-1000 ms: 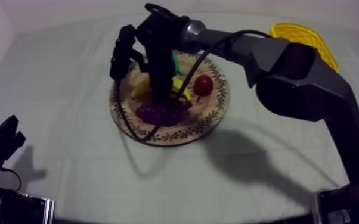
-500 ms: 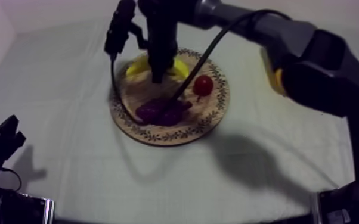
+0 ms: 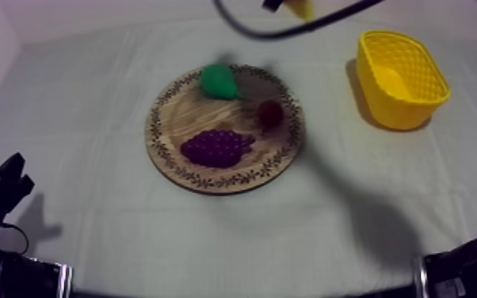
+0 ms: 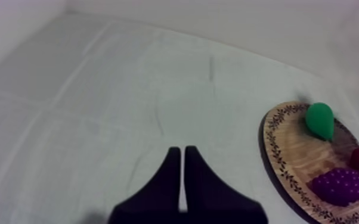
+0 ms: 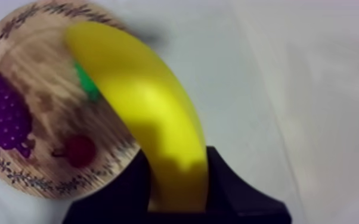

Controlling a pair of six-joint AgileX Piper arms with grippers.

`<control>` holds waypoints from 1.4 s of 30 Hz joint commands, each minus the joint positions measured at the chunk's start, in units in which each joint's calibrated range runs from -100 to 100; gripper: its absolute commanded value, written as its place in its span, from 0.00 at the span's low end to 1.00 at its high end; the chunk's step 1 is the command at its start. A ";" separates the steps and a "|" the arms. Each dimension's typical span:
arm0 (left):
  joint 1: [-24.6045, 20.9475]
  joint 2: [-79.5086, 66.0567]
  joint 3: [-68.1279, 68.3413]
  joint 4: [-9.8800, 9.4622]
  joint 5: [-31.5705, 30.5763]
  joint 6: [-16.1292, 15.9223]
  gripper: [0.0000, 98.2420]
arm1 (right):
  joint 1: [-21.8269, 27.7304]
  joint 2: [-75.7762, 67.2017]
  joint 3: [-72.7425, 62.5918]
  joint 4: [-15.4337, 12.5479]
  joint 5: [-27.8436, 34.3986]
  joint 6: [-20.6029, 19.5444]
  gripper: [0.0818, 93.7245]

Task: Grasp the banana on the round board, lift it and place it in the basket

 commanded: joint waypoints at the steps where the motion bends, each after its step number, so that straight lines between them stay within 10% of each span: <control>1: -0.01 0.00 -0.04 0.00 -0.02 0.00 0.00 | 2.81 -5.74 2.18 -0.23 -0.38 -0.88 0.11; 21: -0.01 0.00 -0.04 0.00 -0.02 0.00 0.00 | 13.91 -23.91 23.66 2.80 -7.98 -16.79 0.11; 42: -0.01 0.00 -0.04 0.00 -0.02 0.00 0.00 | 23.54 -11.96 32.91 2.84 -15.77 -16.85 0.11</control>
